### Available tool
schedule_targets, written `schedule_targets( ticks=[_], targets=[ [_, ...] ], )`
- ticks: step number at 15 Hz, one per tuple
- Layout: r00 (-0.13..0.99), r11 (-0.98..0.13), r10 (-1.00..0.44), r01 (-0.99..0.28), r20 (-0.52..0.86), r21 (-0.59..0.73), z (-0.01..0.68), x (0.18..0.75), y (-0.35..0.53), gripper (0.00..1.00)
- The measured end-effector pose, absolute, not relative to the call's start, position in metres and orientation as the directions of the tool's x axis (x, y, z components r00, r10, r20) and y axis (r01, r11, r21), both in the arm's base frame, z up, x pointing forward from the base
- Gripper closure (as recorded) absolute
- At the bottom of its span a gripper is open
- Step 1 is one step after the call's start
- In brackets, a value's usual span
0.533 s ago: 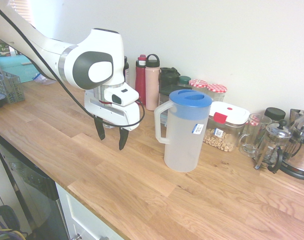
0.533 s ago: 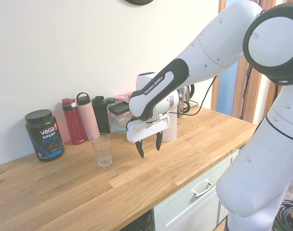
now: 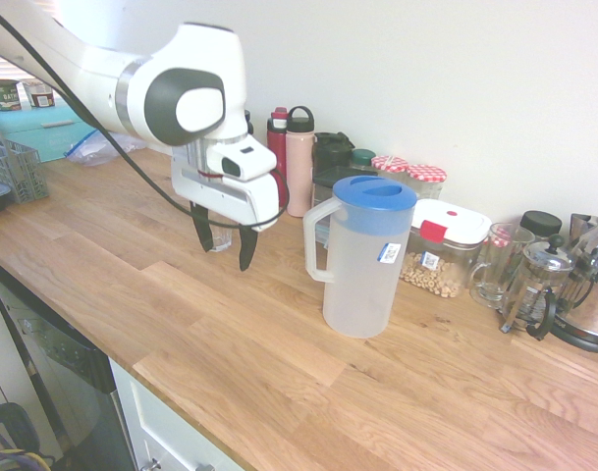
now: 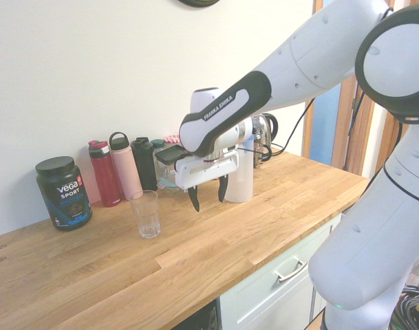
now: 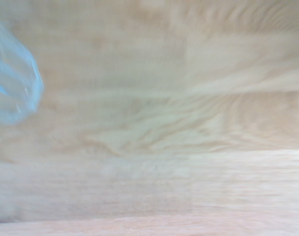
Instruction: Pour me some water
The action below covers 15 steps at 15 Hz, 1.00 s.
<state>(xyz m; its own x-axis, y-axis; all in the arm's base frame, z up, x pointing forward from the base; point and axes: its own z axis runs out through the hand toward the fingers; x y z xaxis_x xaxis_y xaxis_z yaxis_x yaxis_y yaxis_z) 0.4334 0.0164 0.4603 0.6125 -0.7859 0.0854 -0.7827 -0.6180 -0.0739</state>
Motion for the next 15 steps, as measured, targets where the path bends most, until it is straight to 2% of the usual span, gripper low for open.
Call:
schedule_targets(
  ticks=[6,10,15],
  targets=[
    [0.426,-0.443,-0.893,-0.89,0.149,-0.109,0.577,0.403,-0.027,0.0],
    [0.346,-0.36,-0.929,-0.928,0.135,-0.097,0.577,0.401,-0.07,0.0],
    [0.312,-0.322,-0.943,-0.943,0.112,-0.087,0.543,0.426,-0.102,0.0]
  ],
)
